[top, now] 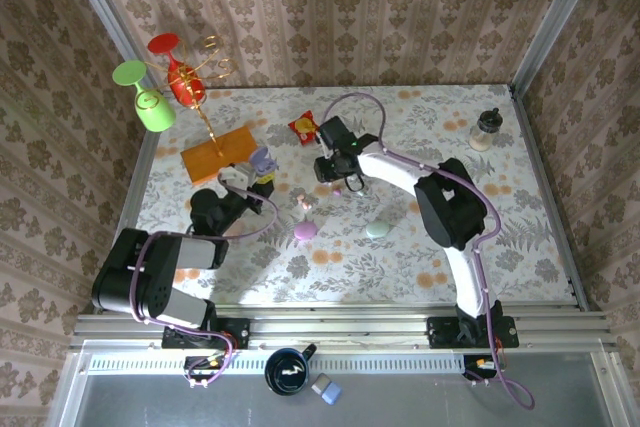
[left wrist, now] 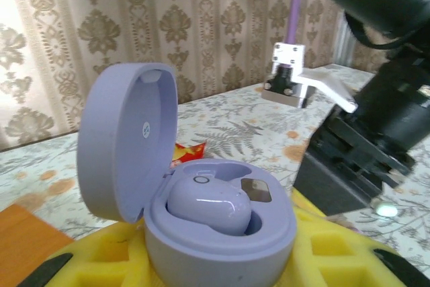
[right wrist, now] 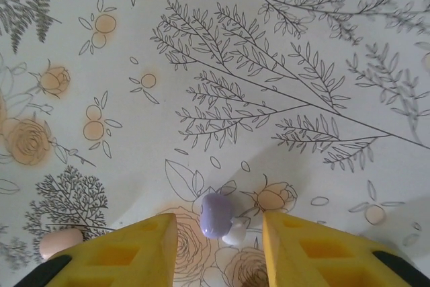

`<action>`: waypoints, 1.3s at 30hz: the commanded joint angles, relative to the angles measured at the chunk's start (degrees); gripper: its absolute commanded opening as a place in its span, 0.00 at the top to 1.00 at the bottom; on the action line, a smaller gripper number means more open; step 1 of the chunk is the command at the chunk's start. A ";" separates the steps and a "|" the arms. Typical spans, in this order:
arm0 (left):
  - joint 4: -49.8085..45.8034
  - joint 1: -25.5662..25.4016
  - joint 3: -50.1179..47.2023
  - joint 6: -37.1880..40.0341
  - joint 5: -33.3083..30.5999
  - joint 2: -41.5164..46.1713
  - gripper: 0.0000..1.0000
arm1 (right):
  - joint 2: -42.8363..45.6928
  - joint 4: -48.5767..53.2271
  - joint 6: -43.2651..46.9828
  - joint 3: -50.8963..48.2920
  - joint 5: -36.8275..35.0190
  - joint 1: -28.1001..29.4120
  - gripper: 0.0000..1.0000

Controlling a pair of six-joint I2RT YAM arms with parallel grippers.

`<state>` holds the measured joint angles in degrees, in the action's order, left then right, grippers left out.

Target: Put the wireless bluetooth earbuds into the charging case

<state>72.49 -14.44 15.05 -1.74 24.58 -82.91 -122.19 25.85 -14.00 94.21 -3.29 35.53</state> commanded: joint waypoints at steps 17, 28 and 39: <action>1.52 7.95 -4.02 -5.15 -7.51 6.10 0.74 | -14.64 21.11 7.53 20.69 -29.24 8.13 0.59; 1.56 8.02 -4.00 -5.29 -7.77 6.09 0.74 | -18.08 24.22 8.39 24.16 -29.19 8.42 0.60; 1.52 8.02 -4.06 -5.29 -7.63 6.16 0.74 | -18.95 27.05 6.44 24.85 -27.85 9.02 0.59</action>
<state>72.47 -6.96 11.60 -6.07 17.08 -77.82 -139.26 50.13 -6.39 117.10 -30.85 44.14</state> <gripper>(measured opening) 0.357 0.406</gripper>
